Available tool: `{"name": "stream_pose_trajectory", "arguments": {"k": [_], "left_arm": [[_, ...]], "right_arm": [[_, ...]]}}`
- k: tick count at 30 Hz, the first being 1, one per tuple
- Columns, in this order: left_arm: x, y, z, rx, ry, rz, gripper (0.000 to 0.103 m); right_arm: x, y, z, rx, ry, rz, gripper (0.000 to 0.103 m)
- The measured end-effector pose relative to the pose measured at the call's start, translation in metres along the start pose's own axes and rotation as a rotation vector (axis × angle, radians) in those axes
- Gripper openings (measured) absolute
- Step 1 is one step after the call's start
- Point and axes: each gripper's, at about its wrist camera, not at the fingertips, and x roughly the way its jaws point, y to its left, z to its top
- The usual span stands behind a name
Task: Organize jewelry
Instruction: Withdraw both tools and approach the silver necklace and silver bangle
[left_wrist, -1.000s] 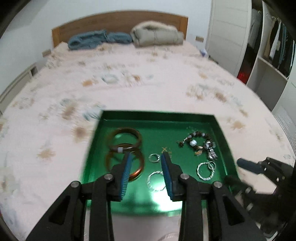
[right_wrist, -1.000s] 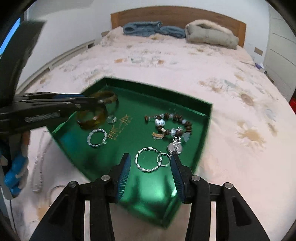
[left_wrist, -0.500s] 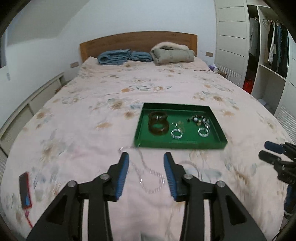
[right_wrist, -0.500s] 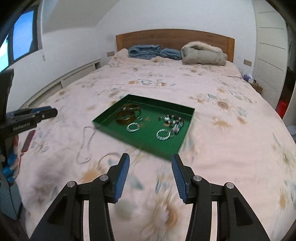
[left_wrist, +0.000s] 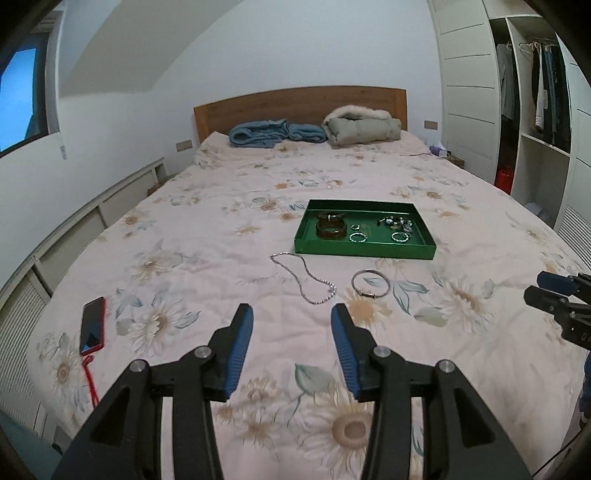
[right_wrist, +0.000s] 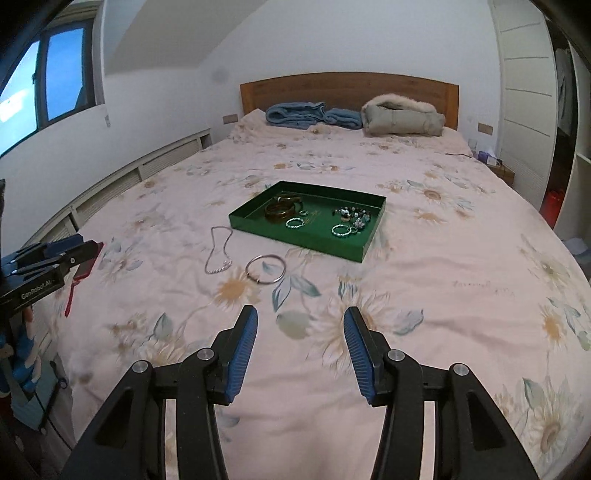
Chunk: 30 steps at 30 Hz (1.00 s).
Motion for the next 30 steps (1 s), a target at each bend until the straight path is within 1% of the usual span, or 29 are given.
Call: {"name": "stream_pose_trajectory", "arguments": {"k": [3,7,9,12,18,20,22,25,28,30], "left_arm": [[-0.015,-0.003,-0.009,0.006,-0.019,0.004,0.043],[-0.032,-0.007,-0.019,0.015,-0.038,0.014,0.048],[-0.038,-0.009,-0.024,0.02,-0.044,0.017,0.049],[-0.044,-0.011,-0.03,0.016,-0.042,0.019,0.05],[-0.054,-0.019,-0.046,0.009,-0.028,0.028,0.051],[-0.057,-0.022,-0.052,0.006,-0.023,0.03,0.051],[-0.06,-0.024,-0.06,-0.002,-0.018,0.029,0.051],[-0.063,-0.026,-0.072,-0.019,-0.007,0.034,0.051],[-0.064,-0.024,-0.08,-0.05,0.002,0.05,0.051],[-0.064,-0.023,-0.085,-0.072,0.008,0.059,0.051]], "right_arm": [[-0.01,0.006,-0.01,-0.005,-0.007,0.004,0.05],[-0.021,0.014,-0.019,-0.002,-0.019,0.012,0.051],[-0.027,0.017,-0.025,-0.003,-0.028,0.011,0.051],[-0.034,0.022,-0.032,-0.001,-0.036,0.002,0.054],[-0.053,0.033,-0.049,-0.007,-0.064,-0.026,0.055],[-0.059,0.038,-0.055,-0.012,-0.074,-0.053,0.058],[-0.067,0.043,-0.062,-0.019,-0.091,-0.084,0.067],[-0.082,0.048,-0.071,-0.02,-0.123,-0.108,0.073],[-0.097,0.053,-0.081,-0.034,-0.151,-0.14,0.078],[-0.102,0.053,-0.084,-0.032,-0.159,-0.151,0.078]]}}
